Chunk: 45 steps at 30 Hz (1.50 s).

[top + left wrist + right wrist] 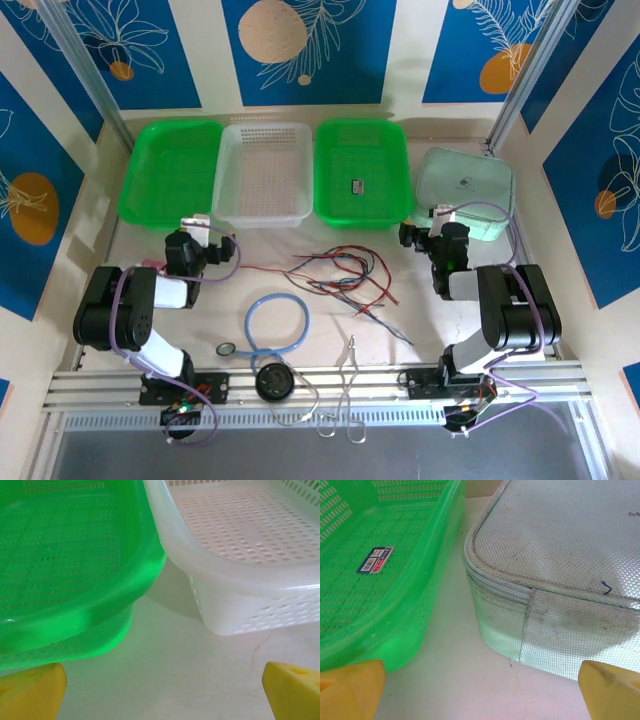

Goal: Untangle the cables

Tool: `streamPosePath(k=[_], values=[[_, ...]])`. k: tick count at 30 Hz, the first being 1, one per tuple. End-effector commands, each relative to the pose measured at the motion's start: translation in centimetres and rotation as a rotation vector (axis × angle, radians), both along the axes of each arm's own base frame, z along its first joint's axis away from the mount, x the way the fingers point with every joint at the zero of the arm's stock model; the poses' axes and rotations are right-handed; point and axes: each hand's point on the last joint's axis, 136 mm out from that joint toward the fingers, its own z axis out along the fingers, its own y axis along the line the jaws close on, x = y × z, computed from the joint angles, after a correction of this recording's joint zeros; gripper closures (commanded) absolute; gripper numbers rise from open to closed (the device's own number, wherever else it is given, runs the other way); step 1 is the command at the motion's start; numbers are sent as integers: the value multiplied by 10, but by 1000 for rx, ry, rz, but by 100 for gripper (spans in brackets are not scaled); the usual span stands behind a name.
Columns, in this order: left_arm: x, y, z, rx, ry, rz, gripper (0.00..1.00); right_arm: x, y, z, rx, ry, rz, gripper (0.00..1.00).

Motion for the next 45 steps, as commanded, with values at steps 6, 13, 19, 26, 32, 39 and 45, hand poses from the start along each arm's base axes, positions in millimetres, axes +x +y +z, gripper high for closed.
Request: streamPosePath(k=[6,13,19,26,32,39,45], values=[[8,-5,16,2,-57,-26,0,6,1,11,16,-32,4,1],[9,3,16,4,-52,27,0,6,1,11,17,-33,5,1],[9,4,16,6,-54,29,0,6,1,11,17,-32,6,1],[9,5,17,9,-58,35,0,6,1,11,20,-32,6,1],[-1,17,34,14,-114,113,0,-1,2,24,19,-70,16,1],[-11,29,63,28,-114,196,0,-28,-10,43,23,-60,-76,1],[-18,33,76,49,-40,251,0,-55,-10,56,92,90,-175,1]])
